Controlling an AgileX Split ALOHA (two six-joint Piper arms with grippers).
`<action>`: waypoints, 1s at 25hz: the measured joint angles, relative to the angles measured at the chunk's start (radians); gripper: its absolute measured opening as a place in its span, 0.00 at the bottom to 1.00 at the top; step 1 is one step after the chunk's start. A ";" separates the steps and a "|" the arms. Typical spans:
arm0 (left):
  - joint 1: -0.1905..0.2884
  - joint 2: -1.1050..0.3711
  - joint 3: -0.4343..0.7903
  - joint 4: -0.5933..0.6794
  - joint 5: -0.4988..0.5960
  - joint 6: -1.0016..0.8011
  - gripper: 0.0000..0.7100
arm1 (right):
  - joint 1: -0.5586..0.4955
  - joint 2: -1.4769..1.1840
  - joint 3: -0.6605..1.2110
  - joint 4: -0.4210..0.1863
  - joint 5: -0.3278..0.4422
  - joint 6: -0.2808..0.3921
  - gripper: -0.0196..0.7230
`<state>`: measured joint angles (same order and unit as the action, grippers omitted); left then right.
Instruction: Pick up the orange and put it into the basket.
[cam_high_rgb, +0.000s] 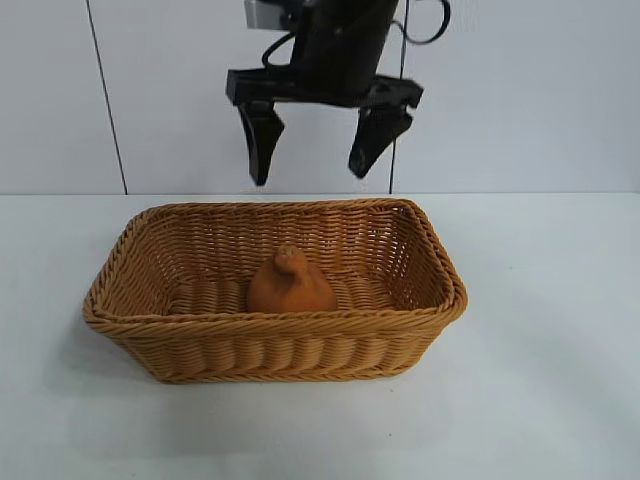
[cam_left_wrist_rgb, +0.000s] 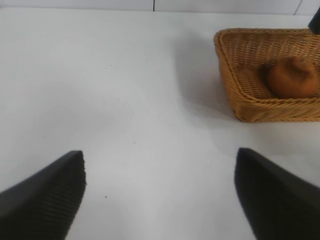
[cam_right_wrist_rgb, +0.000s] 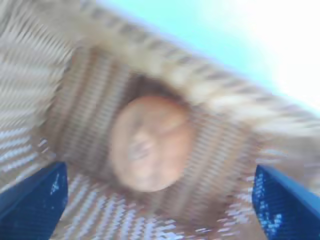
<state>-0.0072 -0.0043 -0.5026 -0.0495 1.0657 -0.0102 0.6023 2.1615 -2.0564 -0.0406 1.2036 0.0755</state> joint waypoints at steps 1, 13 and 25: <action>0.000 0.000 0.000 0.000 0.000 0.000 0.82 | 0.000 -0.002 -0.022 -0.025 0.001 0.015 0.96; 0.000 0.000 0.000 0.000 0.000 0.000 0.82 | -0.299 -0.003 -0.055 -0.072 0.007 0.029 0.96; 0.000 0.000 0.000 0.000 0.000 0.000 0.82 | -0.594 -0.026 -0.004 0.057 0.007 -0.011 0.96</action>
<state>-0.0072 -0.0043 -0.5026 -0.0495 1.0657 -0.0102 0.0083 2.1352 -2.0606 0.0160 1.2109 0.0648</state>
